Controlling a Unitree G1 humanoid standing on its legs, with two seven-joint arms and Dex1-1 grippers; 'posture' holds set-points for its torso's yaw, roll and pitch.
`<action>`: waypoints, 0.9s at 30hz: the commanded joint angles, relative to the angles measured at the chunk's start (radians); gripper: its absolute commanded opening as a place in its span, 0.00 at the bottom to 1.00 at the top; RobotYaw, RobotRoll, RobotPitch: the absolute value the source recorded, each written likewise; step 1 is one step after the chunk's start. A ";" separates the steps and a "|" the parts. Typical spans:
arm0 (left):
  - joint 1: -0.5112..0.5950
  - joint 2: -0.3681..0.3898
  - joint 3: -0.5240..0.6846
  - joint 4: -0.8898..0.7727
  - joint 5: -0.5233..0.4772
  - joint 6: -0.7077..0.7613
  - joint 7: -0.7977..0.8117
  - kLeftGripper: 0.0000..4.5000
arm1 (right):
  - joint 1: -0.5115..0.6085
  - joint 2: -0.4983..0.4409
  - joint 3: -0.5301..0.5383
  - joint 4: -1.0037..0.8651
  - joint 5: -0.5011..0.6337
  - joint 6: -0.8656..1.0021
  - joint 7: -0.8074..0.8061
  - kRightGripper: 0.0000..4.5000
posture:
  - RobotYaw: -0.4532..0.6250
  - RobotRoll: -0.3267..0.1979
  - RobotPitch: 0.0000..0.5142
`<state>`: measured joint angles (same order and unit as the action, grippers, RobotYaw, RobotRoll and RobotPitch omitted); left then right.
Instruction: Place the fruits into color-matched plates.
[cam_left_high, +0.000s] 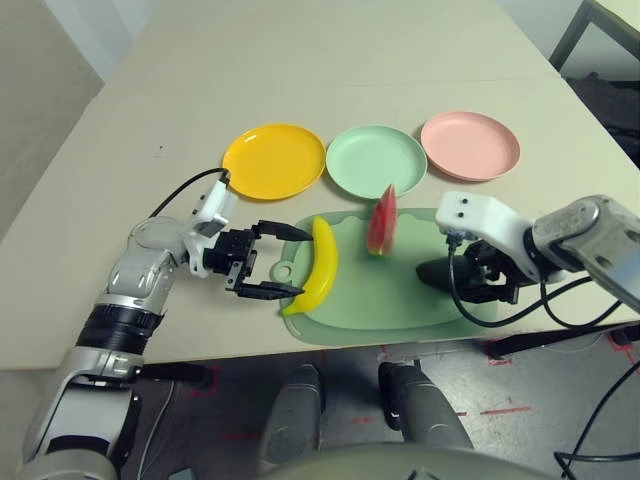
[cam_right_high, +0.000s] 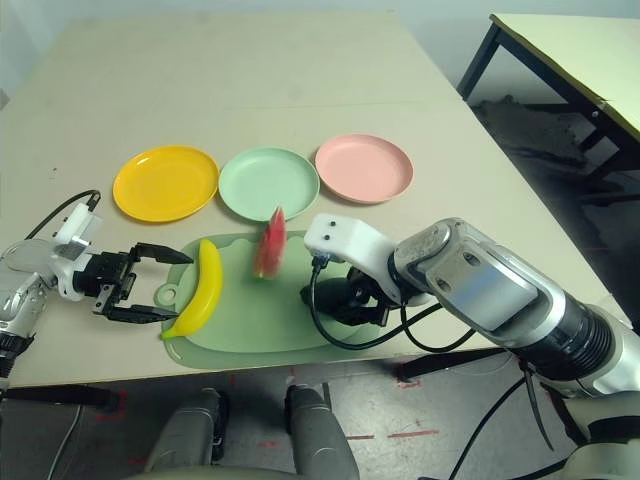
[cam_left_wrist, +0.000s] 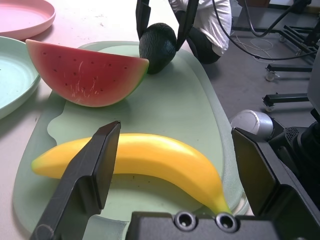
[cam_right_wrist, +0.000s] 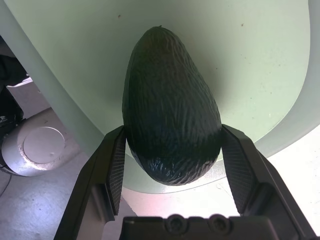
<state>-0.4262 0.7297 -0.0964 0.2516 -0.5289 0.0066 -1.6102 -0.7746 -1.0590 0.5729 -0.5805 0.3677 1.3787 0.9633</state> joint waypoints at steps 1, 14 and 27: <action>0.003 0.002 -0.002 -0.010 0.014 0.002 -0.004 1.00 | 0.015 -0.013 0.002 -0.001 0.011 -0.008 -0.001 0.69 | 0.43 0.62 0.35; 0.002 -0.003 -0.004 0.014 0.016 -0.016 -0.004 1.00 | -0.024 -0.012 -0.014 0.020 0.020 -0.021 0.009 0.69 | 0.42 0.62 0.33; -0.039 -0.061 0.087 0.019 0.006 0.091 0.131 1.00 | -0.314 0.145 0.004 0.394 -0.075 -0.166 0.008 0.69 | 0.42 0.62 0.32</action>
<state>-0.4563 0.6777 -0.0240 0.2748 -0.5398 0.0770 -1.5233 -1.0626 -0.9351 0.5678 -0.2660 0.3388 1.2762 0.9852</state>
